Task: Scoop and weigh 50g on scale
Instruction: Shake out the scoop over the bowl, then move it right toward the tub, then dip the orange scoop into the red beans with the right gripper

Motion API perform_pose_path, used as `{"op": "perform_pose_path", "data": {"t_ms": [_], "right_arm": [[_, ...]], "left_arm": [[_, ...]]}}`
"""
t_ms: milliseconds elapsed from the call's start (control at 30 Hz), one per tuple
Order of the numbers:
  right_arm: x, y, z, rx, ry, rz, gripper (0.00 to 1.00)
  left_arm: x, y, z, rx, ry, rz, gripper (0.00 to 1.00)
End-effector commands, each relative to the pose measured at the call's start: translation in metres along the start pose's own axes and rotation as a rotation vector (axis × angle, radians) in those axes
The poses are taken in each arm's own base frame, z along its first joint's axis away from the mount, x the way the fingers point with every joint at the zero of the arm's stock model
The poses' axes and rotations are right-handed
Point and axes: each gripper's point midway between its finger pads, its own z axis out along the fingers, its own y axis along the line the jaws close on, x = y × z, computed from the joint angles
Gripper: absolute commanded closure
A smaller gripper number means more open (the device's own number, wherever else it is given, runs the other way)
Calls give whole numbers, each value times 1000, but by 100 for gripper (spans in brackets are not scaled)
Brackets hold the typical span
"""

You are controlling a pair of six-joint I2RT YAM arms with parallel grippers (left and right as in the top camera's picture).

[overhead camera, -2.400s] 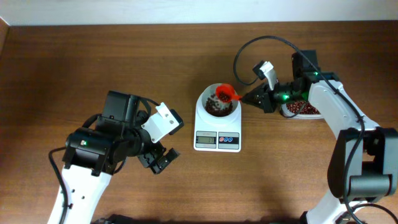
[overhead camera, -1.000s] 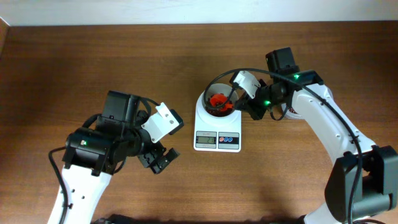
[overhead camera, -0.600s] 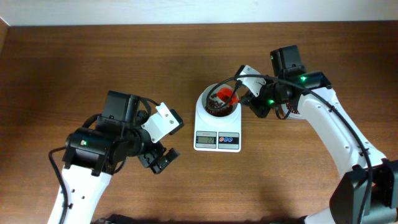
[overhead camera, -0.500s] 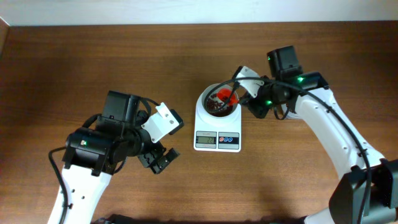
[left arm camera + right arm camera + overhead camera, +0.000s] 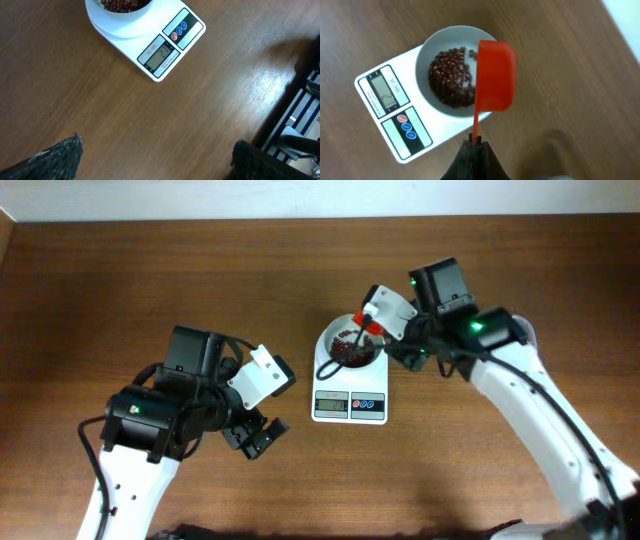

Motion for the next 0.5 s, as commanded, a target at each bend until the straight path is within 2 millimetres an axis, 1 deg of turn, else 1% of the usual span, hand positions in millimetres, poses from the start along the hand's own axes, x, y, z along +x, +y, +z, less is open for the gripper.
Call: {"op": "perform_pose_path", "data": {"t_ms": [0,33,67,133,167,267,333,400,467], "right_arm": [[7,-34,-49,130,-48,152,96],[23,-49,-57,180,-15,216,96],[44,-65,-62,230,32,293,96],[72,-80,-61,249,96,368,96],[91,-86,-57,244,139,436,96],[132,-94,-47,224,241,610,96],[151,-105,-48,243,264,683,96],[166,-109,-48,244,290,723,96],[189,-111,-41,264,367,780,96]], "left_arm": [[-5,0,-5,0,-22,16,1],[-5,0,-5,0,-22,16,1],[-5,0,-5,0,-22,16,1],[-5,0,-5,0,-22,16,1],[-5,0,-5,0,-22,16,1],[-5,0,-5,0,-22,16,1],[-5,0,-5,0,-22,16,1],[-5,0,-5,0,-22,16,1],[-5,0,-5,0,-22,16,1]]}}
